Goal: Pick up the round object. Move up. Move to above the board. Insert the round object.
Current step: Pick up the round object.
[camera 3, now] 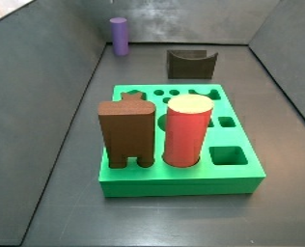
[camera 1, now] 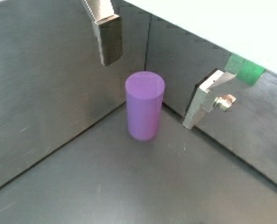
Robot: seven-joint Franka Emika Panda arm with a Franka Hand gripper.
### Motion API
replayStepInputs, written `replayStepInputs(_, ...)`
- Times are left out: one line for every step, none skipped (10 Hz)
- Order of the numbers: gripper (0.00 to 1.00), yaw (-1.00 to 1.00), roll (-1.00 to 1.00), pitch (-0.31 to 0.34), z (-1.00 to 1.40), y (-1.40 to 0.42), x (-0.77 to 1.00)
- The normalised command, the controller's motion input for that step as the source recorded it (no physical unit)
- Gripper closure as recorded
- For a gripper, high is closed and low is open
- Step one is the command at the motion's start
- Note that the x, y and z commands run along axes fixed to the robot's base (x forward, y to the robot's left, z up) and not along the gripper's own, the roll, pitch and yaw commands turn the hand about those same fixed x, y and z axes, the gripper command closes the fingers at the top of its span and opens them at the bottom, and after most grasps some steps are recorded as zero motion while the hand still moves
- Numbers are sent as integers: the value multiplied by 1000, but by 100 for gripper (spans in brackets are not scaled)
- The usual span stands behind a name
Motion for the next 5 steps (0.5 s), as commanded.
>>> replayStepInputs(0,0,30,-209,-351,406,-297)
replayStepInputs(0,34,46,-194,-431,363,-169)
replayStepInputs(0,31,66,-186,-491,311,-134)
replayStepInputs(0,51,60,-167,-529,297,-97)
replayStepInputs(0,49,77,-156,-569,263,-69)
